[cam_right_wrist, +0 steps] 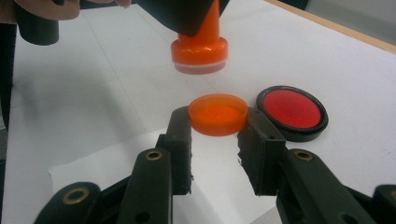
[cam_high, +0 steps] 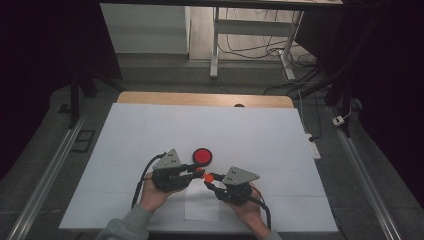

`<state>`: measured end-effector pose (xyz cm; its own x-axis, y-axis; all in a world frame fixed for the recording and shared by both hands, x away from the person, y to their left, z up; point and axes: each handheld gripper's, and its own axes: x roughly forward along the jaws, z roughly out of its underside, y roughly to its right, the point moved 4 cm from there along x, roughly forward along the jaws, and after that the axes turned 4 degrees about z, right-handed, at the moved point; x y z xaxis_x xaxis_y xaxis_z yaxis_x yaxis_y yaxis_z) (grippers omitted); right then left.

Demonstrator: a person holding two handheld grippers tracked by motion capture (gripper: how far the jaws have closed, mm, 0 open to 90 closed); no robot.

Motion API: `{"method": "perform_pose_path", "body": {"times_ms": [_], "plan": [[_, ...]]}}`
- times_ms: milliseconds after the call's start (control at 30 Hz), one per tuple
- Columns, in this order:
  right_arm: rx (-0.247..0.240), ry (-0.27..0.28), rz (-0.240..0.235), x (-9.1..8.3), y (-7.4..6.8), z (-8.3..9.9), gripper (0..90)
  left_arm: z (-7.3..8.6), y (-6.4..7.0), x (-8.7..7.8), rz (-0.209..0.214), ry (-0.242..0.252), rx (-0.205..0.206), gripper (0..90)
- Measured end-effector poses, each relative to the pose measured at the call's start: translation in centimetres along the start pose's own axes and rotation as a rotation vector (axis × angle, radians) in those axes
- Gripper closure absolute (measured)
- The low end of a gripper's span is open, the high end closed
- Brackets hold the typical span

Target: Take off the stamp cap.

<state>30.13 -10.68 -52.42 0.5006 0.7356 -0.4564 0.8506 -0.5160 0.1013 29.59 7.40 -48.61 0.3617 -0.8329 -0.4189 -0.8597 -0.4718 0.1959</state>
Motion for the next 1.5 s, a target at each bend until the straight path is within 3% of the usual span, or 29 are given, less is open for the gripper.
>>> {"method": "perform_pose_path", "body": {"times_ms": [333,567,1500], "plan": [[0.011,0.014,0.039,-0.9,0.9,0.3,64.9,0.1,0.0,0.0,0.009,-0.019,0.015,72.9],[0.003,0.017,0.066,-1.8,1.6,0.8,64.7,0.3,-0.3,-0.3,-0.015,-0.027,0.019,72.8],[0.091,0.003,0.196,-8.7,6.4,4.6,64.7,0.4,-0.8,-0.7,-0.034,-0.041,0.008,72.7]]}}
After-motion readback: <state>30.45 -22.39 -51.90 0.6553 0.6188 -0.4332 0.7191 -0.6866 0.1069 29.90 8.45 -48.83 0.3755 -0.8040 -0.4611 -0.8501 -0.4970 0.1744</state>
